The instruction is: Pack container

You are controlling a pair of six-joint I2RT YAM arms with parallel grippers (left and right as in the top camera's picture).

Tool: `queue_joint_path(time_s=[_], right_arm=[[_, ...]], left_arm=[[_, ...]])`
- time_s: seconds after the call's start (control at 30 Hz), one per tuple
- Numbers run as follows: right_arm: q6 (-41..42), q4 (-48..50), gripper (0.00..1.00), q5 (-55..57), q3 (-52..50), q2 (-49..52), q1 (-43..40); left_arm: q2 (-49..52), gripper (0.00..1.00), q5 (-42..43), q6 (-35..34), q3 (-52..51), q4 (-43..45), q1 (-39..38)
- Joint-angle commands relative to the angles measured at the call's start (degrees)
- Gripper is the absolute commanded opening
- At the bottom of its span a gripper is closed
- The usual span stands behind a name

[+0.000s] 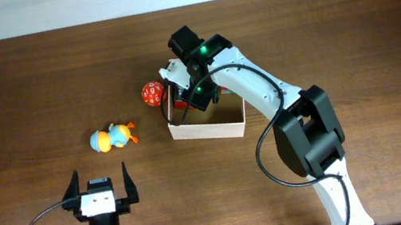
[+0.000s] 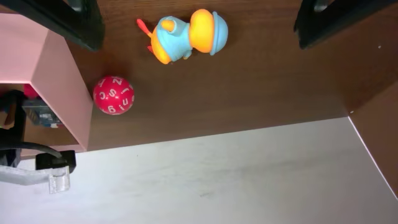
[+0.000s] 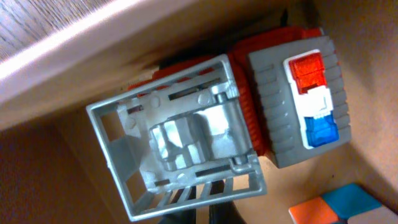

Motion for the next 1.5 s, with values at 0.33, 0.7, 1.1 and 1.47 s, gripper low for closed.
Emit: queue_joint_path(time_s=[0.33,0.7,1.1,1.47], right_arm=[[15.2,-6.3,0.04,0.9,0.4,-0.9,-2.1],[25.3,-13.2,0.04,1.1,0.4,-0.9,-2.0],[31.6,-16.6,0.04,7.1,0.4,-0.9,-3.1],[27.1,-18.3,0.04,14.1,0.4,-0.9,-4.7]], left_arm=[[-0.4,0.99,-0.5,0.7,-0.1,-0.2,0.2],[-0.4,0.99,-0.5,0.8,-0.1,-0.2,0.2],[-0.4,0.99,-0.5,0.7,-0.1,-0.2,0.2],[-0.4,0.99,-0.5,0.8,-0.1,-0.2,0.2]])
